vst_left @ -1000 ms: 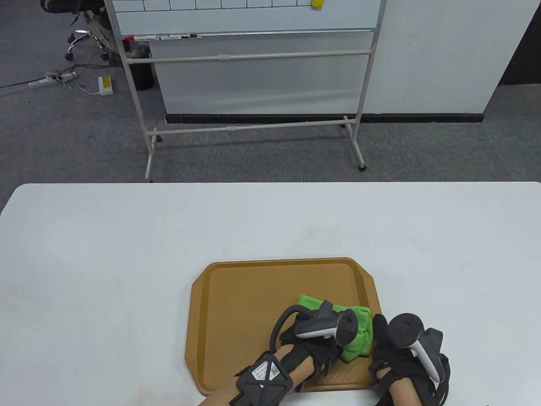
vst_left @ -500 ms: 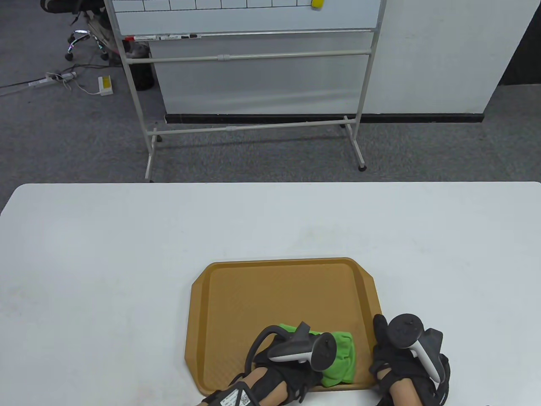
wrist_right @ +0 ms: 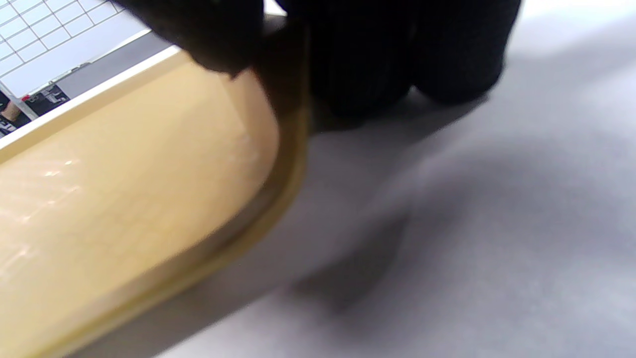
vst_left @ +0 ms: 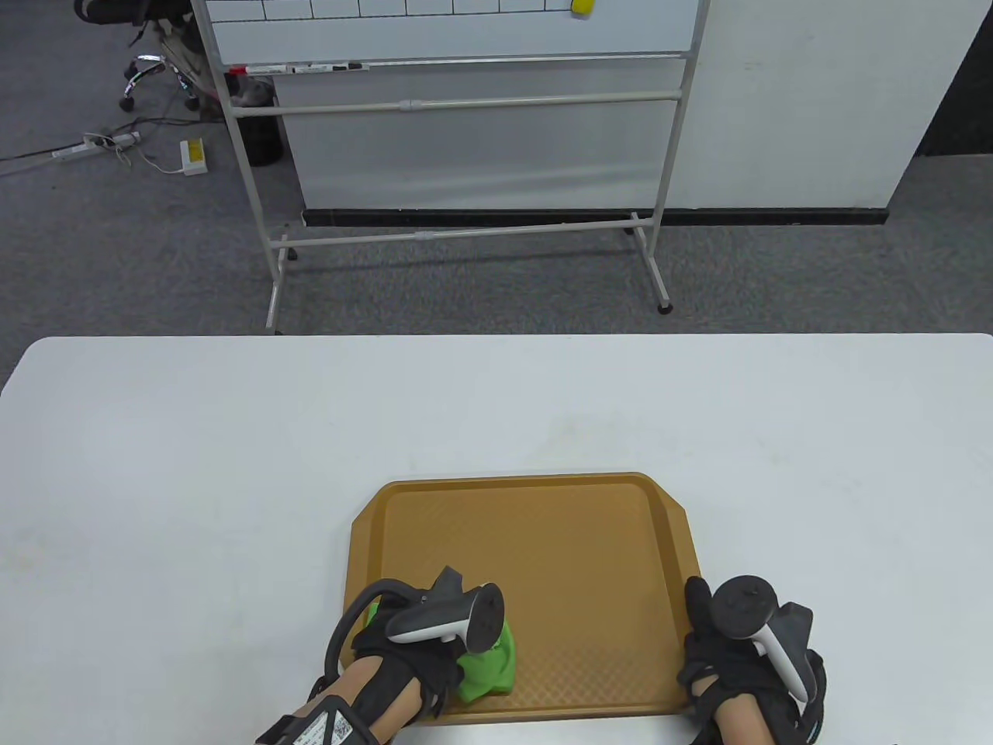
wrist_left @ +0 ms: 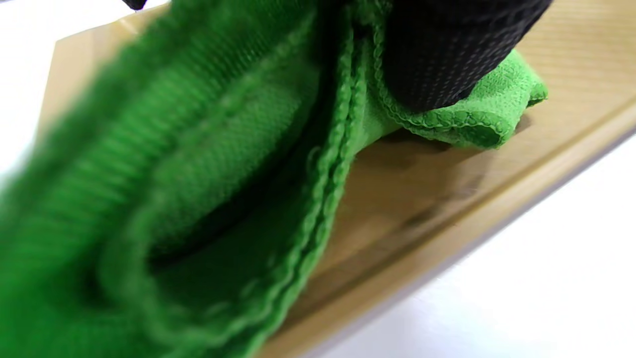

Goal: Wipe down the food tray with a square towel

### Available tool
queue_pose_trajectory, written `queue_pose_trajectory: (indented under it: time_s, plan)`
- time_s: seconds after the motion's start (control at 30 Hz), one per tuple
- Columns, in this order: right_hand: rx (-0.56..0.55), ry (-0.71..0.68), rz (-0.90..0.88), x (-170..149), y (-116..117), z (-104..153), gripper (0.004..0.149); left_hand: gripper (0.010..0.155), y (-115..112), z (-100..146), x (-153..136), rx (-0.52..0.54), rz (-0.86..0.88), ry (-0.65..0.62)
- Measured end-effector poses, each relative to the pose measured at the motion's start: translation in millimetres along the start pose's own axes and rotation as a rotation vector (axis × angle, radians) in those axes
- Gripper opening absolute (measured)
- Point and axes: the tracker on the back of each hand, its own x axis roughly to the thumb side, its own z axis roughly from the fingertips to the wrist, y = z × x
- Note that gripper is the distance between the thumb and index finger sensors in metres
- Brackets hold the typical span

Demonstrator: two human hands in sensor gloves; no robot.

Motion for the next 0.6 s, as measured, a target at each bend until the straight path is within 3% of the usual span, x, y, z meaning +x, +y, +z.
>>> queue_pose_trajectory:
  time_s: [0.2, 0.37, 0.6]
  plan:
    - [0.005, -0.001, 0.001, -0.1, -0.2, -0.2, 0.070, 0.058, 11.6, -28.3, -18.3, 0.019, 0.009, 0.149]
    - [0.010, -0.004, -0.003, 0.0, -0.3, -0.3, 0.070, 0.057, 22.9, -56.8, -40.1, 0.018, 0.134, 0.250]
    - [0.011, -0.004, 0.004, 0.6, -0.3, -0.4, 0.071, 0.059, 41.1, -92.3, -35.6, 0.048, 0.220, 0.256]
